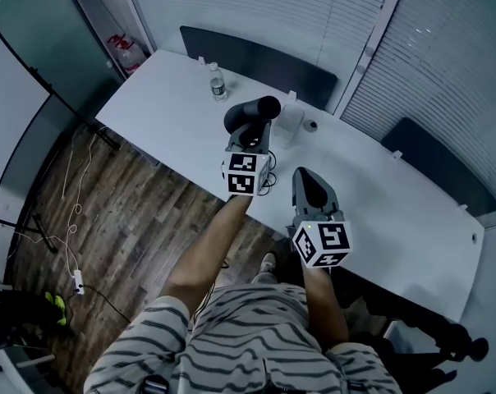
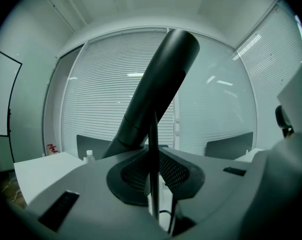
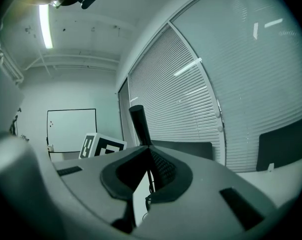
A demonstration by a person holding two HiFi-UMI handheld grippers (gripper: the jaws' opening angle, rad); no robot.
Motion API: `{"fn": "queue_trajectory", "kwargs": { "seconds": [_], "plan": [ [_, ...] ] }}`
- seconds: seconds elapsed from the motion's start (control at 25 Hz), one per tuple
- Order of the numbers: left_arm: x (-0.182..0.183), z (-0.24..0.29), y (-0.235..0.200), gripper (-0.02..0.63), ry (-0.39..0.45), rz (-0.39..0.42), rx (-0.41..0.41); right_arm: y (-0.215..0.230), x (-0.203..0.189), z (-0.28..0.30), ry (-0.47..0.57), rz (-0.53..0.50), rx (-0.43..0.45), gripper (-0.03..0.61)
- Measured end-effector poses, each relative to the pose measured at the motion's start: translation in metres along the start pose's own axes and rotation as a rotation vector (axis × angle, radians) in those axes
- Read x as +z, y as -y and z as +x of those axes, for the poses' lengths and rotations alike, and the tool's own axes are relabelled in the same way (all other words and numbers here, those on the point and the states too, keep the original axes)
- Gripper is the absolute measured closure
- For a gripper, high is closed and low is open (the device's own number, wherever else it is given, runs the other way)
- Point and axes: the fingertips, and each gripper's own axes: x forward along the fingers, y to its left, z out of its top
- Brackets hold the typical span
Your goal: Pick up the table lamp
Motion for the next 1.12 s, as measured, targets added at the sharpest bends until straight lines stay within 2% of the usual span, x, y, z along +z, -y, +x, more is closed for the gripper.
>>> {"fn": "queue_trajectory", "kwargs": {
  "seconds": [0.4, 0.64, 1.12],
  "plan": [
    [0.002, -0.005, -0.004, 0.565, 0.001, -0.012, 0.019, 0.009, 0.002, 0.002, 0.003, 0.008, -0.01, 0.568],
    [0.034, -0.013, 0.001, 0.564, 0.039, -0.031, -0.007, 0.017, 0.008, 0.004, 0.016, 0.013, -0.021, 0.568],
    [0.079, -0.066, 0.024, 0.565, 0.09, 0.011, -0.04, 0.006, 0.02, 0.005, 0.034, 0.008, 0.005, 0.568]
  ]
}}
